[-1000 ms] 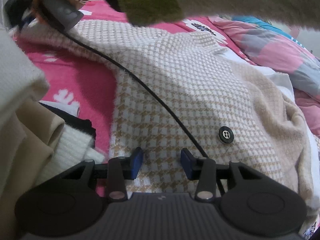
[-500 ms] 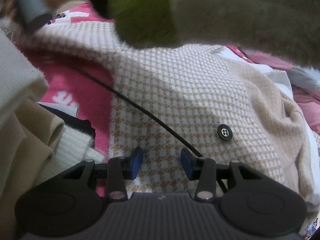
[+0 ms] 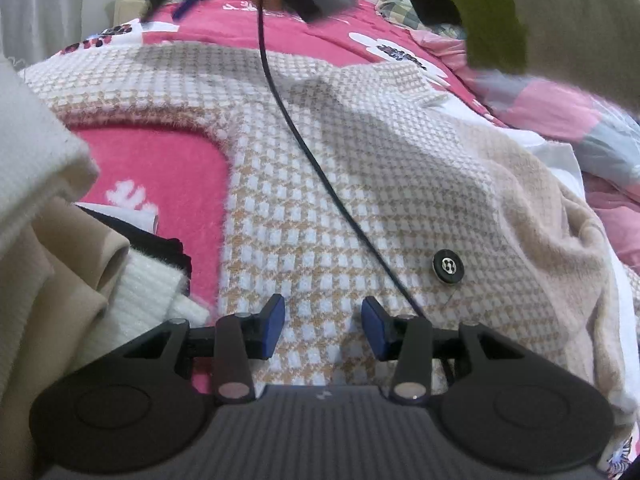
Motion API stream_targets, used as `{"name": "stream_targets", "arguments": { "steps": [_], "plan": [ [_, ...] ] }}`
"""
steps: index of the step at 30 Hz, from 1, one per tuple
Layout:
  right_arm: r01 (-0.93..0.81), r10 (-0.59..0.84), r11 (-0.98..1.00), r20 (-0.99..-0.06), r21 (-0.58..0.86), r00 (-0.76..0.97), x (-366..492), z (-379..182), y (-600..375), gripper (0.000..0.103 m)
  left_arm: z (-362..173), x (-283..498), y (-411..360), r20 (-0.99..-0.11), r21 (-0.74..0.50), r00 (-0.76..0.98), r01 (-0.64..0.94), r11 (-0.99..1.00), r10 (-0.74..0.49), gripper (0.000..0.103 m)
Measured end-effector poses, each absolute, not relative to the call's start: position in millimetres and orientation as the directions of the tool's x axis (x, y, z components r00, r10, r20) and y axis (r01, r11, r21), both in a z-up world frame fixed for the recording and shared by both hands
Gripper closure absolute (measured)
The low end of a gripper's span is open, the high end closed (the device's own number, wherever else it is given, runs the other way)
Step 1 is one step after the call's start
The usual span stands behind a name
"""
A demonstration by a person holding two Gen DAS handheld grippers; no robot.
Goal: Fold clothes
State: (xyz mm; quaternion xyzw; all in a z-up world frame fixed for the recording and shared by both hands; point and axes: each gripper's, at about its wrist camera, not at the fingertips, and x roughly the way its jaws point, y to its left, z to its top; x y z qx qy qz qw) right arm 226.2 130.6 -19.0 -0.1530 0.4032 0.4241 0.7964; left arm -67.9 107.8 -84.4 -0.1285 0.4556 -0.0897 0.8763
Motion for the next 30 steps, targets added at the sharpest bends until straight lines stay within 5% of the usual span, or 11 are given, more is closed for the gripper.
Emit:
{"name": "stream_targets", "arguments": {
  "steps": [4,12,19,25,30],
  "plan": [
    [-0.812,0.47,0.583,-0.802,-0.033,0.37,202,-57,136,0.061,-85,-65,108,-0.782,-0.313,0.562,0.021,0.95,-0.27,0.059],
    [-0.695,0.469,0.715,-0.689,-0.071,0.553,149,43,-23,0.059,-78,-68,106,-0.775,-0.287,0.578,0.038,0.957,-0.255,0.059],
    [-0.57,0.428,0.818,-0.581,-0.077,0.692,99,129,-164,0.059,-52,-65,104,-0.655,-0.256,0.735,0.003,0.967,-0.176,0.057],
    [-0.355,0.284,0.934,-0.687,0.041,0.668,-17,139,-259,0.061,-62,-37,115,-0.722,-0.264,0.689,-0.186,0.946,-0.066,0.059],
    [-0.299,0.327,0.937,-0.764,0.183,0.556,-108,97,-274,0.061,-47,-78,101,-0.728,-0.272,0.66,-0.035,0.962,-0.182,0.055]
  ]
}}
